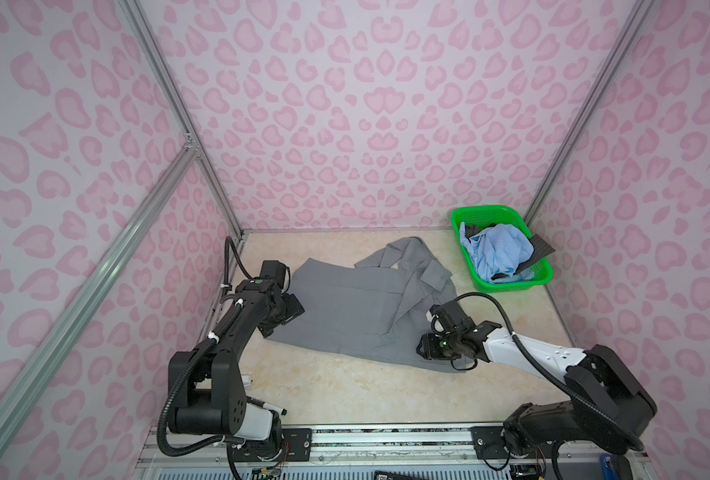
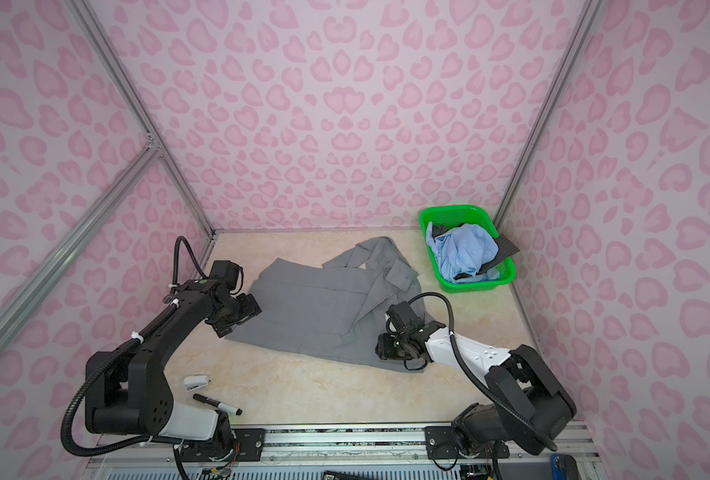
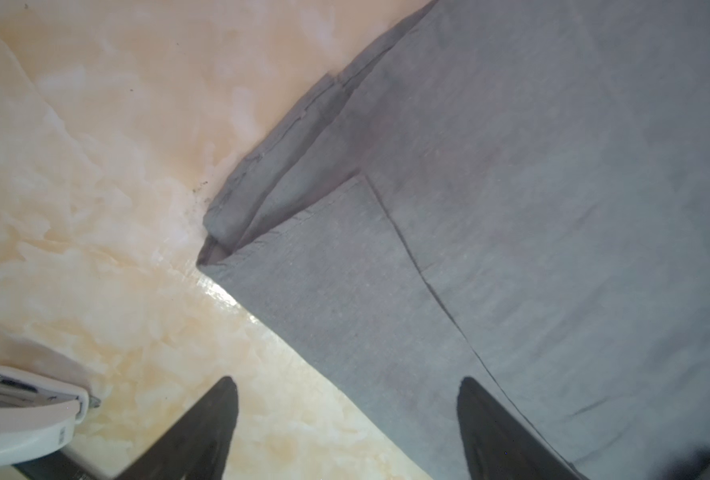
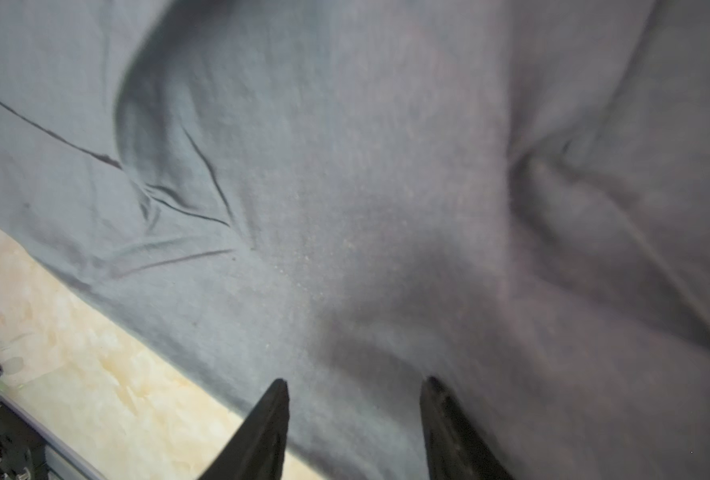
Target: Fold and stack the long sleeve shirts
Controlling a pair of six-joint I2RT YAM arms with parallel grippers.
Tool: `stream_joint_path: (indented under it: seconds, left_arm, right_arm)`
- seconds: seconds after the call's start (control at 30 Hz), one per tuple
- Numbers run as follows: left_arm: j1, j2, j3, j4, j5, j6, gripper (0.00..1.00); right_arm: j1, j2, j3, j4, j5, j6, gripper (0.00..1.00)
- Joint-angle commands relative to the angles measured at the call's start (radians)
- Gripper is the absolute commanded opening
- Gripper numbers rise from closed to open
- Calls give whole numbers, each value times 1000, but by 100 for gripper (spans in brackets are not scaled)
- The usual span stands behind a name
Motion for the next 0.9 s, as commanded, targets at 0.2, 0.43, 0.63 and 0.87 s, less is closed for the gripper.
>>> stream_joint_path:
  seconds: [0.2, 0.43, 0.63, 0.87]
  left_arm:
    - [-4, -131, -15, -7, -101, 77, 98]
    - [-6, -152, -72, 67, -103, 107, 98]
    - [-6, -150, -82, 84, -56, 106, 98]
    - [-7, -153, -86, 96, -30, 103, 98]
  right_arm:
    - [-269, 8, 300, -155, 67, -119, 56]
    - [-353, 348, 536, -102, 38, -51, 57]
    - [-322, 518, 665, -89, 166, -102, 58]
    - [-240, 610, 740, -93, 387, -189, 60]
